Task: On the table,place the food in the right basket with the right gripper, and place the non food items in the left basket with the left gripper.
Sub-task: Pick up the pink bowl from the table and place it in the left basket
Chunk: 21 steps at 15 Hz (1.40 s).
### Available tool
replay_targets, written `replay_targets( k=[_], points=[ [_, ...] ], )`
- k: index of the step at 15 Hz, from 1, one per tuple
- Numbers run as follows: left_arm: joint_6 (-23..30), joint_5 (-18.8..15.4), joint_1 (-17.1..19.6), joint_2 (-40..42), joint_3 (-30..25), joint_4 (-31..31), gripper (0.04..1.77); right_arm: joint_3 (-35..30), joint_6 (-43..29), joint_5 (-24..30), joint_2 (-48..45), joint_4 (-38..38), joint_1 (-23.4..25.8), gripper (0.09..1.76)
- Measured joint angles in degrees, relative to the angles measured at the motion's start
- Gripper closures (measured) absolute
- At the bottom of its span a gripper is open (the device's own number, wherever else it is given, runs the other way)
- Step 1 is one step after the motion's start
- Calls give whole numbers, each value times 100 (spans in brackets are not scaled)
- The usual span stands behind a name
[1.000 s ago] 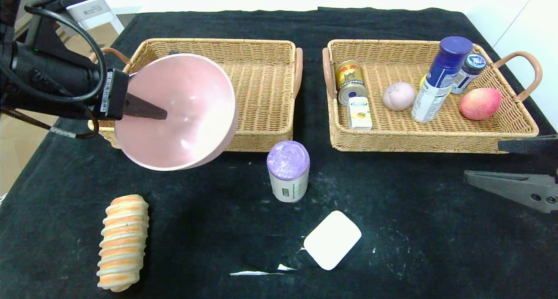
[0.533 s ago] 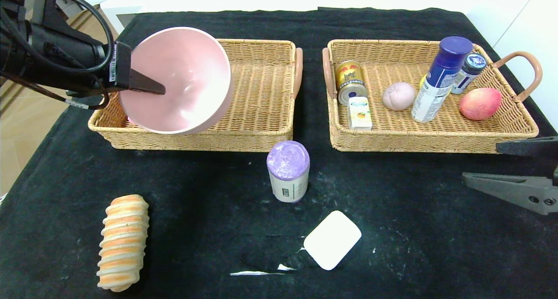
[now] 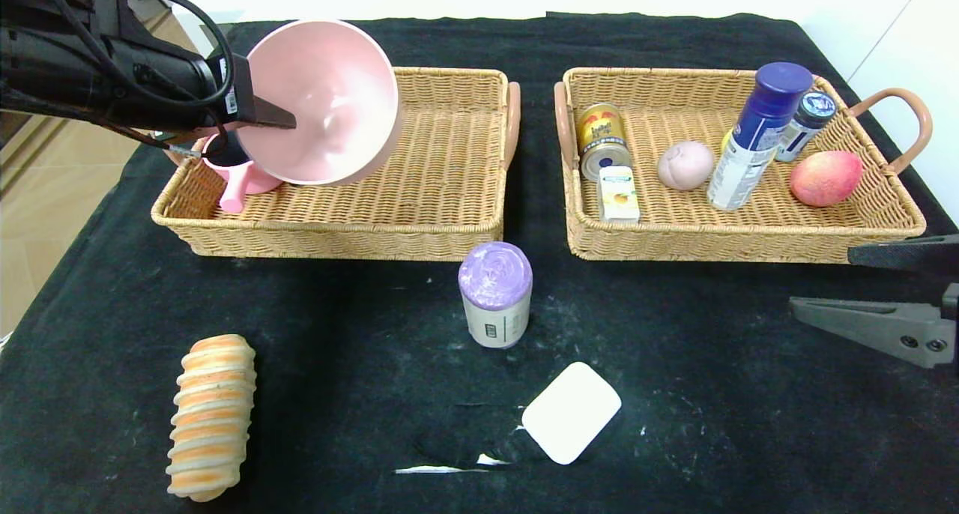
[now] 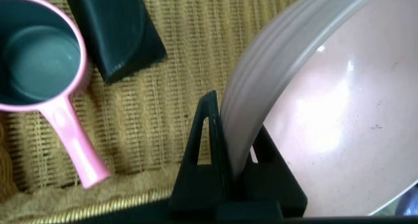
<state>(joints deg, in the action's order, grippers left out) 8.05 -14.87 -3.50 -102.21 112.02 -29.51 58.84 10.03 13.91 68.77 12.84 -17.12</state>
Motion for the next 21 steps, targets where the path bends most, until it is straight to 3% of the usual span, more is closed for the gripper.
replay_targets(
  k=[5, 9, 21],
  points=[
    [135, 35, 85, -319, 0, 894, 162, 22, -4, 1, 37, 0, 22, 14],
    [127, 2, 207, -514, 5, 1141, 162, 22, -6, 4, 48, 0, 23, 14],
    [123, -12, 271, -612, -30, 1213, 163, 11, -4, -5, 68, 0, 6, 14]
  ],
)
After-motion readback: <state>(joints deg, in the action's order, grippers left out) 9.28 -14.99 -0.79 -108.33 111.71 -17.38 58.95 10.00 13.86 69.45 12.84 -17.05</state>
